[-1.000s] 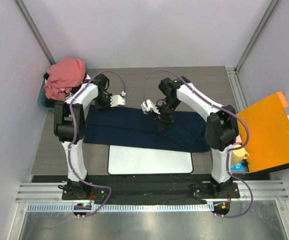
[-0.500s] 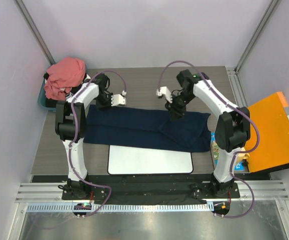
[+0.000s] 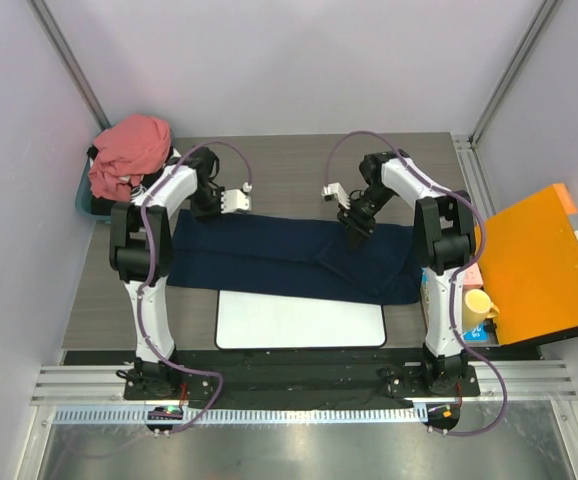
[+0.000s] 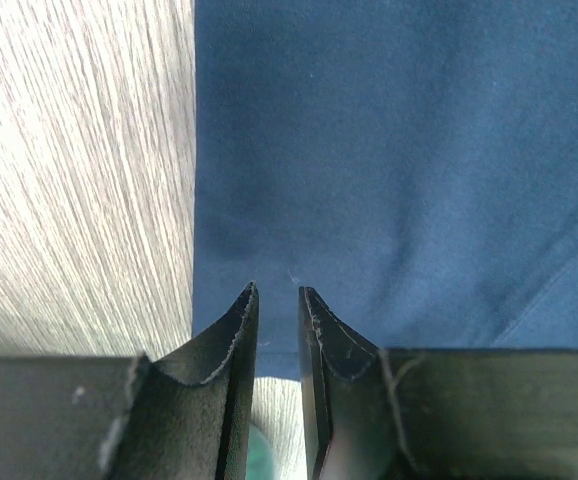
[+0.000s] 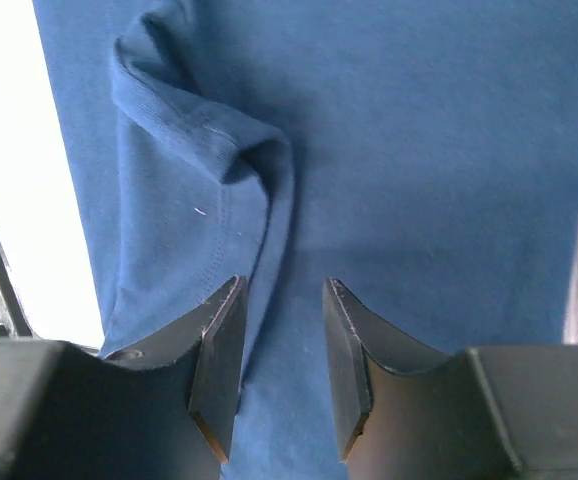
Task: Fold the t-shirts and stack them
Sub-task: Fold the tshirt
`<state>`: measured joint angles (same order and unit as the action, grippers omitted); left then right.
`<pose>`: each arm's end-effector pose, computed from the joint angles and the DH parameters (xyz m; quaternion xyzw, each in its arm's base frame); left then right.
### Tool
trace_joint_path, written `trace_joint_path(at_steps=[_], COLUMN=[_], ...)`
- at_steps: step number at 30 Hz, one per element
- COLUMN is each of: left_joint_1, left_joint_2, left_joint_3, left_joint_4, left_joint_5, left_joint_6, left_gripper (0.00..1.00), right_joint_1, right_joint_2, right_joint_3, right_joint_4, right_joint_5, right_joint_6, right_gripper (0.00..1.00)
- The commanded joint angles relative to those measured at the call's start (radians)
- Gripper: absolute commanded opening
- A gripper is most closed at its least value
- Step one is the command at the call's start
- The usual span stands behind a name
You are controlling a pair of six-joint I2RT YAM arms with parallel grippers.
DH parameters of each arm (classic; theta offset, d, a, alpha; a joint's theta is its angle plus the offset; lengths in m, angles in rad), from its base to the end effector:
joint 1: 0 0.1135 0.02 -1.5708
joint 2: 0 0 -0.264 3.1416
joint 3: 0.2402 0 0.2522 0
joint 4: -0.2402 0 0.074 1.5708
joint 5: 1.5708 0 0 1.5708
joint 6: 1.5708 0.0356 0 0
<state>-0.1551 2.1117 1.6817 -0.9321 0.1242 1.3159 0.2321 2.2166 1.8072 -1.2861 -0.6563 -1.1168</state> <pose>0.4205 -0.0702 0.1853 0.6708 0.7317 0.0054 0.1208 0.3987 0.1165 0.1805 -0.5743 0.7505 0.3159 0.0844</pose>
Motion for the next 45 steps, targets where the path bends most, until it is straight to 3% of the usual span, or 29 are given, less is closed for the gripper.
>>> trace_joint_path(at_steps=[1, 10, 15, 18, 25, 45], left_joint_1=[-0.003, -0.021, -0.029, -0.029, -0.029, -0.029], left_joint_2=[-0.067, -0.045, -0.042, -0.039, 0.007, 0.126], left_joint_3=[0.030, 0.062, 0.055, 0.055, 0.067, 0.160], left_joint_4=[-0.036, -0.056, 0.012, 0.041, 0.078, -0.048], left_joint_5=[-0.018, -0.028, -0.044, -0.043, -0.054, -0.074], left_joint_6=[-0.007, -0.001, -0.015, -0.006, 0.062, 0.194], left_gripper=[0.23, 0.23, 0.23, 0.23, 0.23, 0.24], right_joint_1=[0.001, 0.001, -0.034, -0.060, -0.115, -0.151], right_joint_2=[0.005, 0.003, -0.044, -0.074, -0.020, 0.163], right_joint_3=[0.056, -0.009, 0.007, 0.036, 0.205, 0.354], right_joint_4=[-0.191, -0.223, -0.026, 0.051, -0.001, -0.150], right_joint_5=[-0.057, -0.055, 0.061, 0.132, 0.224, 0.369], right_joint_6=[-0.104, -0.150, -0.052, -0.078, -0.135, -0.241], right_gripper=[0.43, 0.43, 0.44, 0.48, 0.52, 0.55])
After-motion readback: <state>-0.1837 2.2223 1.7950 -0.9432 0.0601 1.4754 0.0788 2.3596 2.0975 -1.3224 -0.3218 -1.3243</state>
